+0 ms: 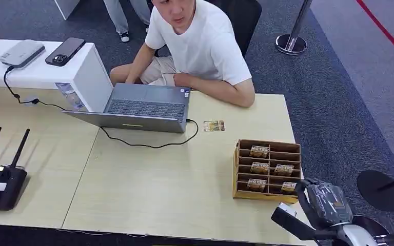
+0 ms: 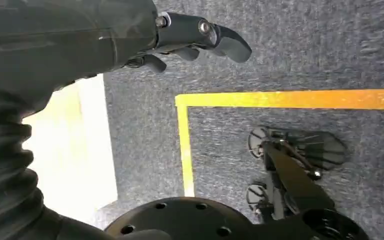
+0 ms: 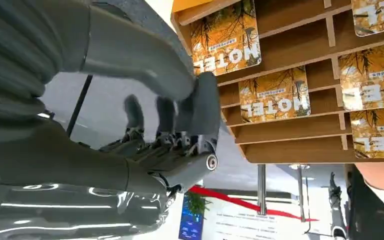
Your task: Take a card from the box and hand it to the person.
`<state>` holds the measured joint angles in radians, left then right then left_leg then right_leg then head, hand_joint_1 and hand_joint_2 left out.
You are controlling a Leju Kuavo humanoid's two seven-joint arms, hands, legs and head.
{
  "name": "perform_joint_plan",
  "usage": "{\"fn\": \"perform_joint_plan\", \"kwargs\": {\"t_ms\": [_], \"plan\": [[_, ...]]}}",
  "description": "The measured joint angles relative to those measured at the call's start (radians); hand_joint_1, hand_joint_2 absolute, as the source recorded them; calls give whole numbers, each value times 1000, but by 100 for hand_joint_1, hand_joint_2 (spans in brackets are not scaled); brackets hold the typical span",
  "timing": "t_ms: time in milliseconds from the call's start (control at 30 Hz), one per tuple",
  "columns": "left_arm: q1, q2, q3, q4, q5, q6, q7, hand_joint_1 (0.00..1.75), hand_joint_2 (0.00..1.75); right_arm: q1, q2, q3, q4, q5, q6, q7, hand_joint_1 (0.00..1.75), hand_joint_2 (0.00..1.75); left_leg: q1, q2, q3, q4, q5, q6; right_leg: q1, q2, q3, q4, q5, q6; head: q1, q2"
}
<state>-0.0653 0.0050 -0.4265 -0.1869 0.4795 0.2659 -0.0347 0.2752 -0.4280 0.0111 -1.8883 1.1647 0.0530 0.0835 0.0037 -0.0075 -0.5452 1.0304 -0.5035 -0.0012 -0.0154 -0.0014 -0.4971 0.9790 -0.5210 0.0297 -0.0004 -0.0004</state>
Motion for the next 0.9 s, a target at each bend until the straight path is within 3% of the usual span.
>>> {"fn": "perform_joint_plan", "kwargs": {"t_ms": [100, 133, 167, 200, 233, 300, 433, 533, 900], "plan": [[0, 0, 0, 0, 0, 1, 5, 0, 175, -18, -8, 1, 3, -4, 0, 3, 154, 175, 0, 0, 0, 0, 0, 0, 0, 0, 0, 0, 0, 0, 0, 0], [0, 0, 0, 0, 0, 1, 5, 0, 175, -22, -8, 2, 5, -4, 0, 6, 133, 175, 0, 0, 0, 0, 0, 0, 0, 0, 0, 0, 0, 0, 0, 0], [0, 0, 0, 0, -1, 1, 5, 0, 175, -27, -8, 4, 6, -4, 1, 7, 96, 175, 0, 0, 0, 0, 0, 0, 0, 0, 0, 0, 0, 0, 0, 0], [0, 0, -1, 0, -1, 1, 5, 0, 175, -30, -8, 5, 8, -4, 2, 8, 86, 175, 0, 0, 0, 0, 0, 0, 0, 0, 0, 0, 0, 0, 0, 0], [0, 0, -1, 0, -2, 1, 5, 0, 175, -31, -9, 5, 8, -5, 2, 10, 63, 175, 0, 0, 0, 0, 0, 0, 0, 0, 0, 0, 0, 0, 0, 0], [0, 0, -2, 0, -4, 1, 7, 0, 175, -31, -10, 5, 8, -5, 2, 12, 52, 175, 0, 0, 0, 0, 0, 0, 0, 0, 0, 0, 0, 0, 0, 0], [-1, 0, -3, 0, -5, 1, 8, 0, 175, -31, -14, 5, 8, -6, 1, 16, 47, 175, 0, 0, 0, 0, 0, 0, 0, 0, 0, 0, 0, 0, 0, 0], [-1, 0, -3, 0, -5, 1, 8, 0, 175, -31, -14, 5, 8, -7, 1, 18, 33, 175, 0, 0, 0, 0, 0, 0, 0, 0, 0, 0, 0, 0, 0, 0], [-1, 0, -3, 0, -5, 1, 8, 0, 175, -31, -16, 6, 8, -7, 0, 20, 51, 175, 0, 0, 0, 0, 0, 0, 0, 0, 0, 0, 0, 0, 0, 0]]}}
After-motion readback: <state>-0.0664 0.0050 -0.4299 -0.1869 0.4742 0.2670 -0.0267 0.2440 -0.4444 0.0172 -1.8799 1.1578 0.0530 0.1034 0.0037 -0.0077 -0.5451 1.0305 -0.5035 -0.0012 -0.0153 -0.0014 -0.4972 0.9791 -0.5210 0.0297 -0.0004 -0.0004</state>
